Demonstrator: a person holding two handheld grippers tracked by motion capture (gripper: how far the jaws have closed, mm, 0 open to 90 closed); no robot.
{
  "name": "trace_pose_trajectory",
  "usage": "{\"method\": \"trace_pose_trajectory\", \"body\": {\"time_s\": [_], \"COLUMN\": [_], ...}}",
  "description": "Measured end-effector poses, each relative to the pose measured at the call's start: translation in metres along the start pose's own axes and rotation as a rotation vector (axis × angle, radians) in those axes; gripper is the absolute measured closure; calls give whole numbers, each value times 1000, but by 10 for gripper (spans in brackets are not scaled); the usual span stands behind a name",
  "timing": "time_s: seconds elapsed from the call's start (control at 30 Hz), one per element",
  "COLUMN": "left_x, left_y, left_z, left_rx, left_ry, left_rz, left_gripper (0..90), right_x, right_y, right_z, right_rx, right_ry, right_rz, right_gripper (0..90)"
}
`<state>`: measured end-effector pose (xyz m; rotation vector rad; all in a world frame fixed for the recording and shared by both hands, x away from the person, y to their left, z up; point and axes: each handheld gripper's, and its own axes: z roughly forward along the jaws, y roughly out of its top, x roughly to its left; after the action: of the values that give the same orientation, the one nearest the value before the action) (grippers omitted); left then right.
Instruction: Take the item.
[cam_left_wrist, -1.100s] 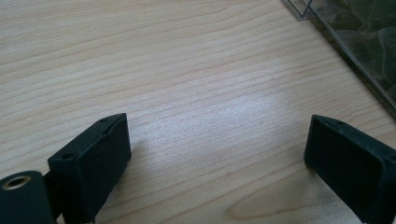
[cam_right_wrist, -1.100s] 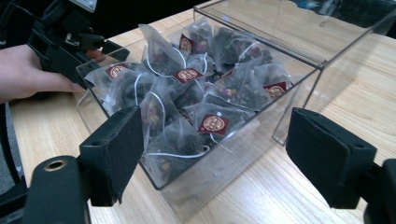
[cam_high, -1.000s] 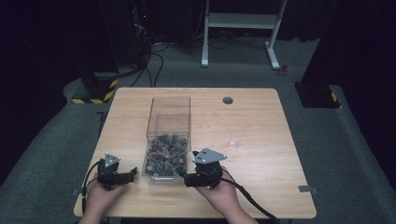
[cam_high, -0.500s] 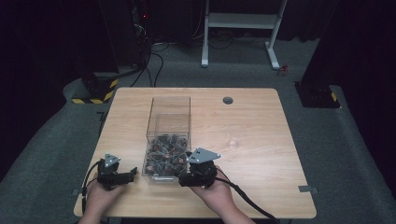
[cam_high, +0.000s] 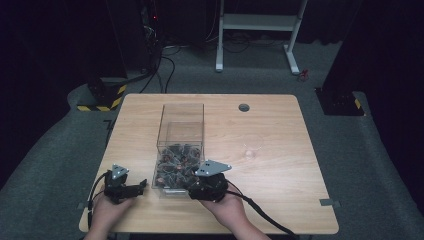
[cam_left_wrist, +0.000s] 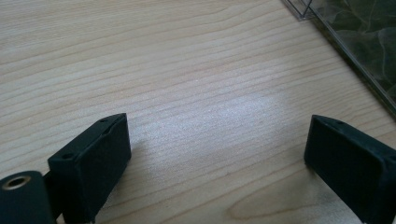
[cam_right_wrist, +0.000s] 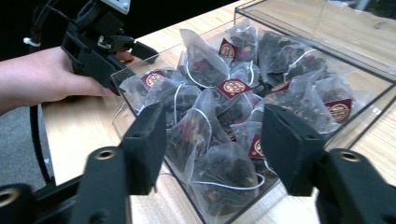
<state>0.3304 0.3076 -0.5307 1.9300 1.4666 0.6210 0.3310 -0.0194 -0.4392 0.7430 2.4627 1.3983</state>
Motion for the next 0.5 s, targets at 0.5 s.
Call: {"method": "trace_pose_trajectory", "body": {"time_s": [0.5], "left_x": [0], "left_y": [0], "left_z": [0], "left_rx": [0], "left_ry": [0], "left_rz": [0], "left_gripper": [74], "right_x": [1], "right_y": [-4], "right_z": [10], "right_rx": [34], "right_ry": [44], "right_rz": [2], "right_gripper": [583]}}
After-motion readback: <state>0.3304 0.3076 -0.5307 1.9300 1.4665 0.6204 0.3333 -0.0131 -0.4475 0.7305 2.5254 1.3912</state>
